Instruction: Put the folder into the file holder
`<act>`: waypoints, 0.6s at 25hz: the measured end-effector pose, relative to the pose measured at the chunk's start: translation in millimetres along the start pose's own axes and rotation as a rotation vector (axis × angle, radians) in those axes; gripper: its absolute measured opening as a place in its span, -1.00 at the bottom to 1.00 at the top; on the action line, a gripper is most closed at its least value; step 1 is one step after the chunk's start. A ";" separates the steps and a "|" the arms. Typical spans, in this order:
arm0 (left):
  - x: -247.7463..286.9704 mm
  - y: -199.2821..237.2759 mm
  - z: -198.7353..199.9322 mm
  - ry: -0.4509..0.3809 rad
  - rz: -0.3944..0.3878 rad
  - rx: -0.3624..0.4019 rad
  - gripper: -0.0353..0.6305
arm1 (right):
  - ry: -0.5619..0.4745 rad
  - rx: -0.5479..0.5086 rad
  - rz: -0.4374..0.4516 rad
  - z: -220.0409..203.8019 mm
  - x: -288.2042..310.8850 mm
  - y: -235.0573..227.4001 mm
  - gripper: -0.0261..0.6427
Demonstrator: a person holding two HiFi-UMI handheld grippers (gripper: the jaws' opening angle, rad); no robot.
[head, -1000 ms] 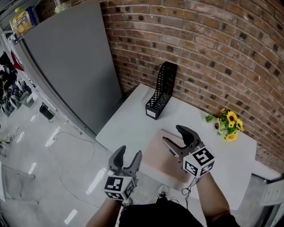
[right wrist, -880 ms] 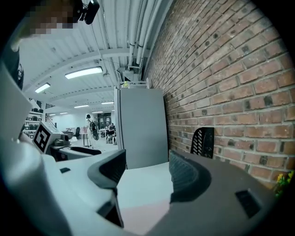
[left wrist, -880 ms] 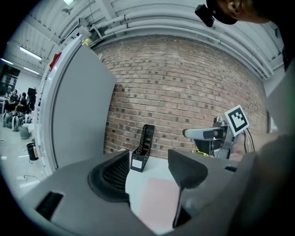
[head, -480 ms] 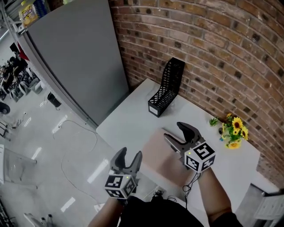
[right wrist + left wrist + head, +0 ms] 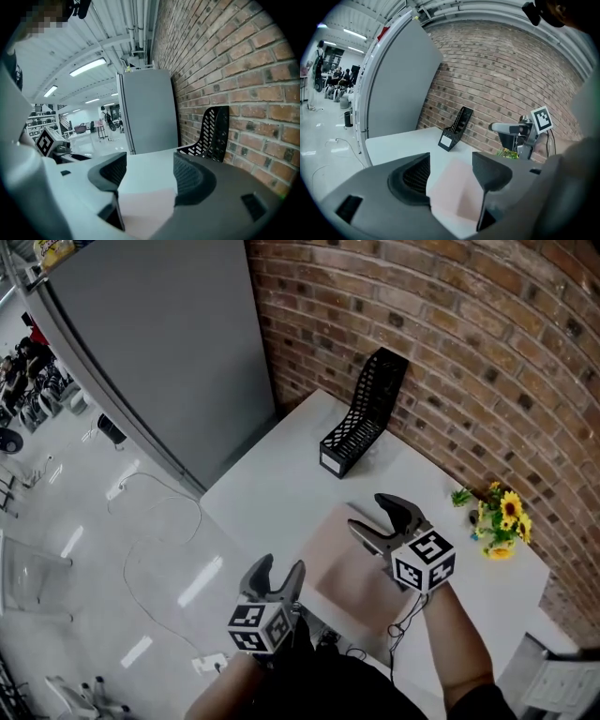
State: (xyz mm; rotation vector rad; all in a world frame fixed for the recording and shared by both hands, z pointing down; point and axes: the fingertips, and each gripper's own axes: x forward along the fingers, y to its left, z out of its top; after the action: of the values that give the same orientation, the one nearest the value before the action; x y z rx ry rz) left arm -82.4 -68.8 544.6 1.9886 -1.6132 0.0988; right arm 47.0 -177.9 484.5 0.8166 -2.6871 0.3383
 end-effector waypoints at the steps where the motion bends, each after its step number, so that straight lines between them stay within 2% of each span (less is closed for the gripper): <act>1: 2.9 2.7 -4.7 0.015 -0.004 -0.010 -0.09 | 0.020 0.001 0.005 -4.7 5.6 -1.5 0.03; 8: 24.8 21.5 -42.7 0.122 -0.005 -0.097 -0.09 | 0.170 0.018 0.041 -45.2 41.4 -16.7 0.06; 15: 37.8 37.2 -78.8 0.196 0.031 -0.167 -0.06 | 0.302 0.048 0.079 -86.5 74.5 -35.0 0.11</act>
State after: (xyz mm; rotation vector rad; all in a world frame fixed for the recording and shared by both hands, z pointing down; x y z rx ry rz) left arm -83.6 -69.1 639.6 1.7696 -1.4776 0.1601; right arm 27.7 -216.5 595.8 0.6174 -2.4395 0.5037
